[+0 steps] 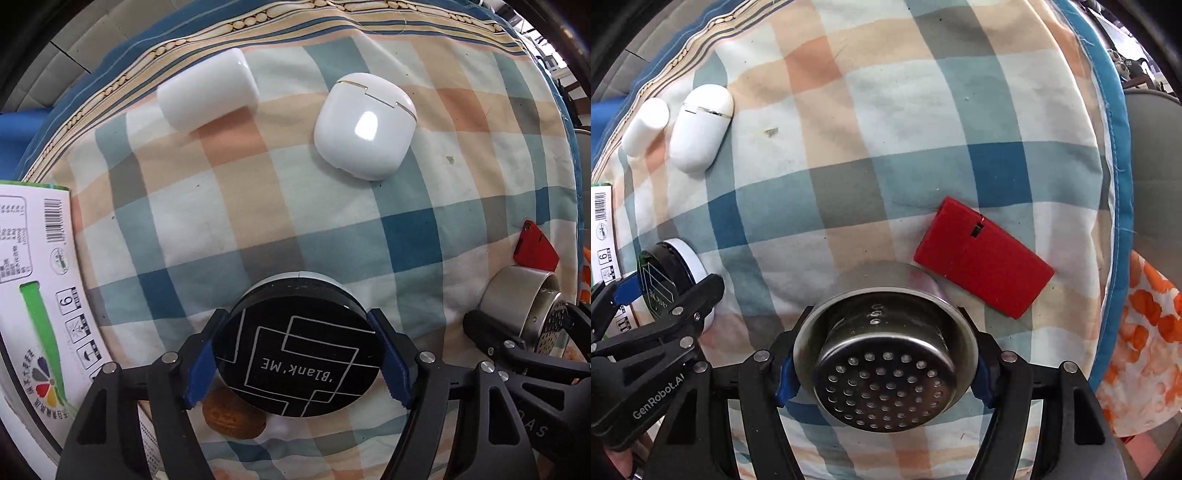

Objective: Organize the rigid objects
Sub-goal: 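Carry the black case and steel canister over the box with both tools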

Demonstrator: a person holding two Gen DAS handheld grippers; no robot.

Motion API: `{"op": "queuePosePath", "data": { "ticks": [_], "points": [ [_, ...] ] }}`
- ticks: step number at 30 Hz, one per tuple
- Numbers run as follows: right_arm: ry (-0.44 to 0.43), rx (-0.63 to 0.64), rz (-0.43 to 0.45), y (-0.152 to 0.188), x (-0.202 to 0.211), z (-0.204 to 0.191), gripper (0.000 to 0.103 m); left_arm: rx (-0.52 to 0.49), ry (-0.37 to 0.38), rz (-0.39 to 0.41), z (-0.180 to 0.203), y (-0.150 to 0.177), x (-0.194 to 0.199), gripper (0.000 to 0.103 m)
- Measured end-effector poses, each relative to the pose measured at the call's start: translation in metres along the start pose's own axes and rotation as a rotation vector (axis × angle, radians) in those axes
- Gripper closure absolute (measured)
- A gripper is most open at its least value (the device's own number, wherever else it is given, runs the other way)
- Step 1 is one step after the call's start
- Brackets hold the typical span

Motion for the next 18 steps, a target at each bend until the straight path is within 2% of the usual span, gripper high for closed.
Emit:
{"op": "queuePosePath", "data": {
  "ticks": [10,16,18],
  "points": [
    [-0.051,0.011,0.059,0.024,0.051,-0.019,0.03,0.031,0.059,0.108,-0.008,0.028,0.065,0.03],
    [-0.082,0.031,0.119,0.038,0.105,-0.045,0.031,0.053,0.107,0.196,-0.035,0.046,0.119,0.03],
    [-0.098,0.042,0.141,0.039,0.129,-0.041,0.031,0.063,0.122,0.228,-0.054,0.055,0.137,0.03]
  ]
}}
Point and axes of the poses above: each gripper's, at about its wrist camera, not at the fingertips, and x roughly against the way its jaws point, z to its right, y to its underside, the point moved 5 cm from there along -x, roughly the way its jaws point, and after that the axes turned 2 degrees about z, right-handed, at the moved point
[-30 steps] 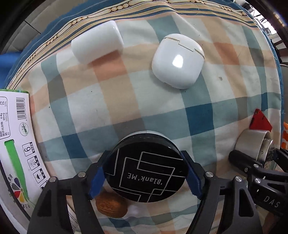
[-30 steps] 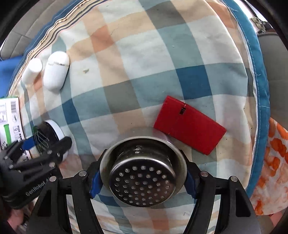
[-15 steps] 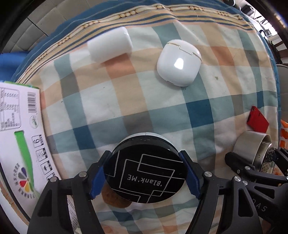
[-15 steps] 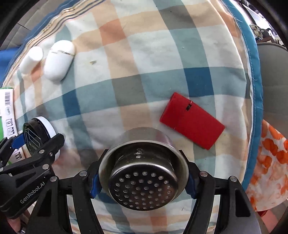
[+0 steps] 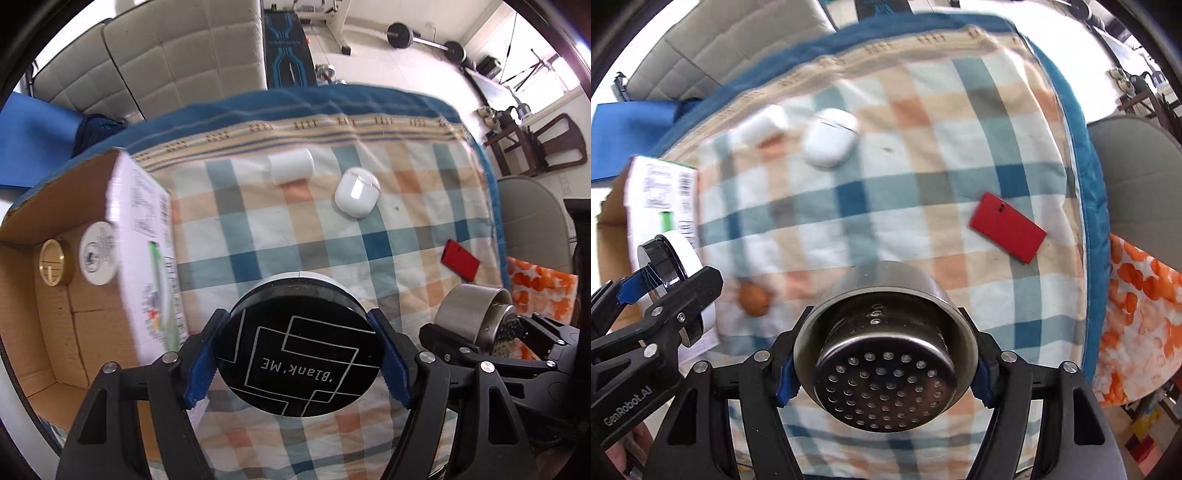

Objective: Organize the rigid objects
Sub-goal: 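Carry the black case and steel canister over the box with both tools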

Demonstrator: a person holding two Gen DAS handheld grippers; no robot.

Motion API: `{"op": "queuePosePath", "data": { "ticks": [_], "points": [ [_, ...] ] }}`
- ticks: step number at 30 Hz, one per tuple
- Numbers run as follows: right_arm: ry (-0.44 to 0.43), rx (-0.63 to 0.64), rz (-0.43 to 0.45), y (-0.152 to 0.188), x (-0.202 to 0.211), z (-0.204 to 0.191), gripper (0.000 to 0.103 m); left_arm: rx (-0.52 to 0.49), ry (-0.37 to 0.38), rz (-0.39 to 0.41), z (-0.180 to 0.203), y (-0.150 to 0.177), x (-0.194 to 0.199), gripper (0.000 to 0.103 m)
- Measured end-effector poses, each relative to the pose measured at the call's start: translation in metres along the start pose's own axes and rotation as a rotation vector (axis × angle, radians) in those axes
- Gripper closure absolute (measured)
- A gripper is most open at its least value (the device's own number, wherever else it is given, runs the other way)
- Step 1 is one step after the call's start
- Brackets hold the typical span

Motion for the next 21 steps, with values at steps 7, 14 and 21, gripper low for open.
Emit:
{"op": "queuePosePath", "data": {
  "ticks": [7,14,21],
  "points": [
    [-0.079,0.06,0.059,0.017,0.035,-0.086,0.031,0.045,0.015,0.101,-0.075,0.006,0.058,0.03],
    [-0.139,0.153,0.063,0.029,0.026,-0.204,0.03,0.111,-0.045,0.145,-0.17,0.02,0.097,0.03],
    [-0.151,0.215,0.01,0.034,-0.005,-0.303,0.03,0.173,-0.115,0.122,-0.266,0.036,0.096,0.03]
  ]
}}
Point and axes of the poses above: each gripper's, at about its wrist camera, not at the fingertips, and x roughly against the way its jaws point, z to its right, y to its underside, the point moved 5 cm from there along -x, roughly the way its jaws point, and after that the axes turned 2 degrees about z, right-handed, at the moved point
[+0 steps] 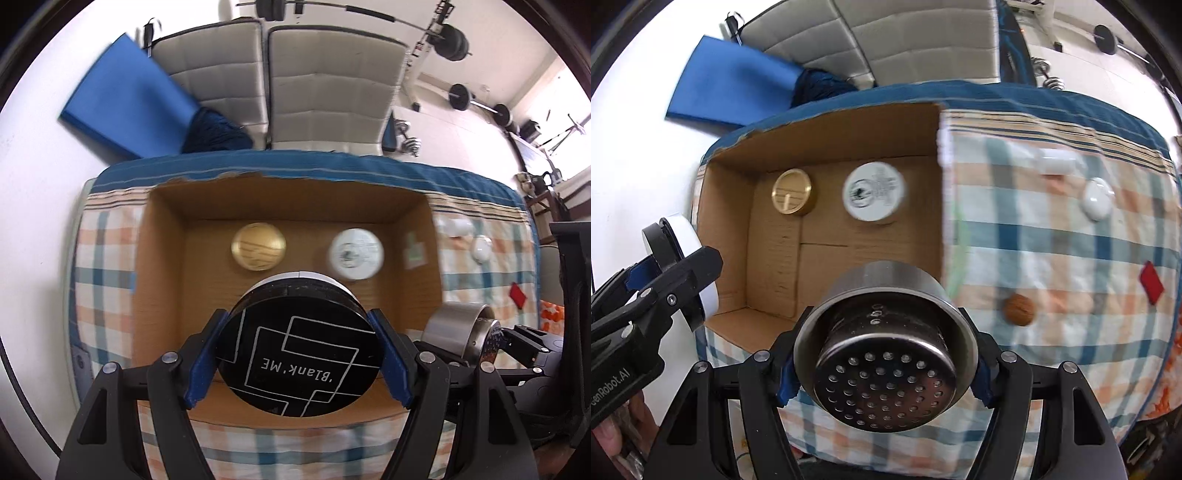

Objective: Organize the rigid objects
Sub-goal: 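Carry the black case and steel canister over the box with both tools, then lower both items into the box beside the tins and open both tools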

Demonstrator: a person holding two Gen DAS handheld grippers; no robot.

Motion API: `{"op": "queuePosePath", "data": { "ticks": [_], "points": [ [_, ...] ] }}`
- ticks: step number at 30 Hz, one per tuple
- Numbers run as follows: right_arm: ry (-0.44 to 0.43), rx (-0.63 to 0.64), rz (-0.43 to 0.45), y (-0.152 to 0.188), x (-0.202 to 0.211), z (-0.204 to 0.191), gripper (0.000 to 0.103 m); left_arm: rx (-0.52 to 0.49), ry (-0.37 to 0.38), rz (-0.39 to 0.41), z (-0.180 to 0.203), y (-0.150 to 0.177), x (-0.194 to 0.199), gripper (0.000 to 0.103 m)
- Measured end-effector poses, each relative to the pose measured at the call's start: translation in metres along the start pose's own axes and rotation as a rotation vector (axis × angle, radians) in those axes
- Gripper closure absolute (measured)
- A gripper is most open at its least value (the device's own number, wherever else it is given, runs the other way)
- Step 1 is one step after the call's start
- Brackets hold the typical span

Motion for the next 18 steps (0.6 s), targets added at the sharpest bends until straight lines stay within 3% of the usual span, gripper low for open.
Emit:
{"op": "queuePosePath", "data": {
  "ticks": [4,9,18],
  "points": [
    [0.014,0.005,-0.039,-0.008,-0.037,-0.032,0.03,0.031,-0.011,-0.056,-0.041,0.003,-0.031,0.03],
    [0.066,-0.019,-0.077,-0.017,-0.085,-0.04,0.03,0.05,-0.011,-0.143,-0.069,0.01,-0.074,0.03],
    [0.173,-0.026,-0.147,-0.019,-0.149,-0.039,0.03,0.04,0.008,-0.306,-0.075,0.033,-0.148,0.03]
  ]
}}
Point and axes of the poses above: each gripper's, at about its wrist camera, not at the fingertips, and x roughly against the way its jaws point, z to its right, y to its underside, the point moved 5 cm from there along -x, roughly the way its jaws point, and after that the axes turned 2 degrees about z, right-handed, at the moved point
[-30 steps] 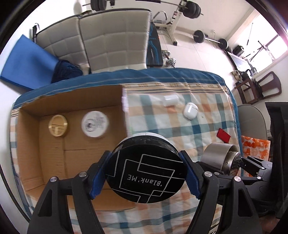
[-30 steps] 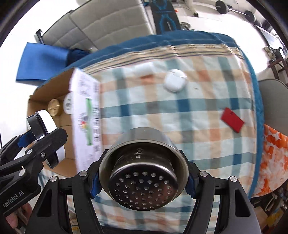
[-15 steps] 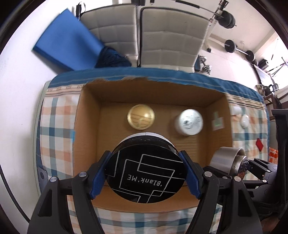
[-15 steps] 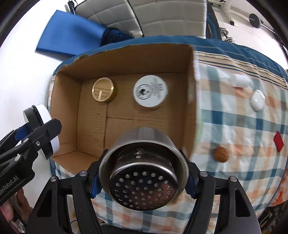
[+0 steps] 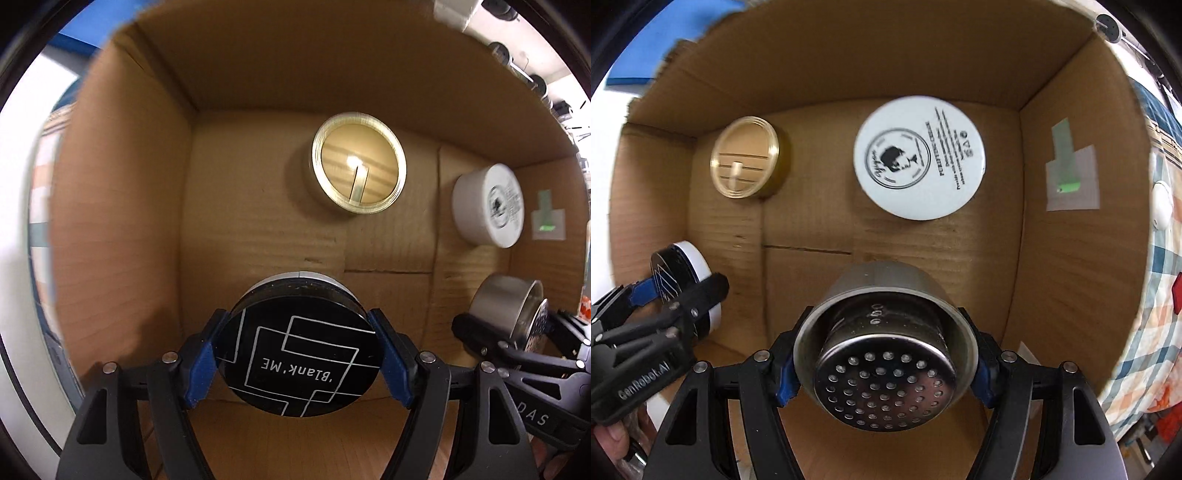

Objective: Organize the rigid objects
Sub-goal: 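Lower both items into the box beside the tins and open both tools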

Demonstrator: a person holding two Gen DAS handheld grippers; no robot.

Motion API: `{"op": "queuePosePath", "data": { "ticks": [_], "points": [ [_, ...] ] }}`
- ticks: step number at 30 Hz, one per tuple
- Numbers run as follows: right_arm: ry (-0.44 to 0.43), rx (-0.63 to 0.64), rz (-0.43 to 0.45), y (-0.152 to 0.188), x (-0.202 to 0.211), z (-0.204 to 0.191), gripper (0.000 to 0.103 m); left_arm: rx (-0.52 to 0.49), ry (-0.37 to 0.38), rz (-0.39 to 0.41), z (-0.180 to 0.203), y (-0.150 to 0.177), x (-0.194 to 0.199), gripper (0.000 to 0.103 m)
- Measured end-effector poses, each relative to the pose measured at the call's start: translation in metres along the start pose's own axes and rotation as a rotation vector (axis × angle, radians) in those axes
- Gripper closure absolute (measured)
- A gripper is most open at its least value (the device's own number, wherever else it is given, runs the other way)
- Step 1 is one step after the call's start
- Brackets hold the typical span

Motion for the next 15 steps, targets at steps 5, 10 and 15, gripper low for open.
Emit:
{"op": "queuePosePath", "data": {
  "ticks": [5,10,15],
  "points": [
    [0.025,-0.014,-0.029,-0.001,-0.021,-0.007,0.03,-0.007,0.0,-0.043,0.002,0.003,-0.02,0.03],
    [0.03,-0.023,-0.052,0.0,-0.034,-0.011,0.029,0.028,0.024,-0.072,0.0,0.004,-0.027,0.029],
    [0.032,0.003,-0.051,0.006,-0.03,-0.02,0.026,0.055,0.038,-0.088,-0.004,0.01,-0.025,0.028]
  ]
}}
Point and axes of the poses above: each gripper's, at about its wrist camera, not at the fingertips, and x roughly against the way its jaws point, z to its right, y to its underside, the point moved 5 cm from there along -x, roughly the way its jaws point, and after that the axes turned 2 degrees about z, right-handed, at the moved point
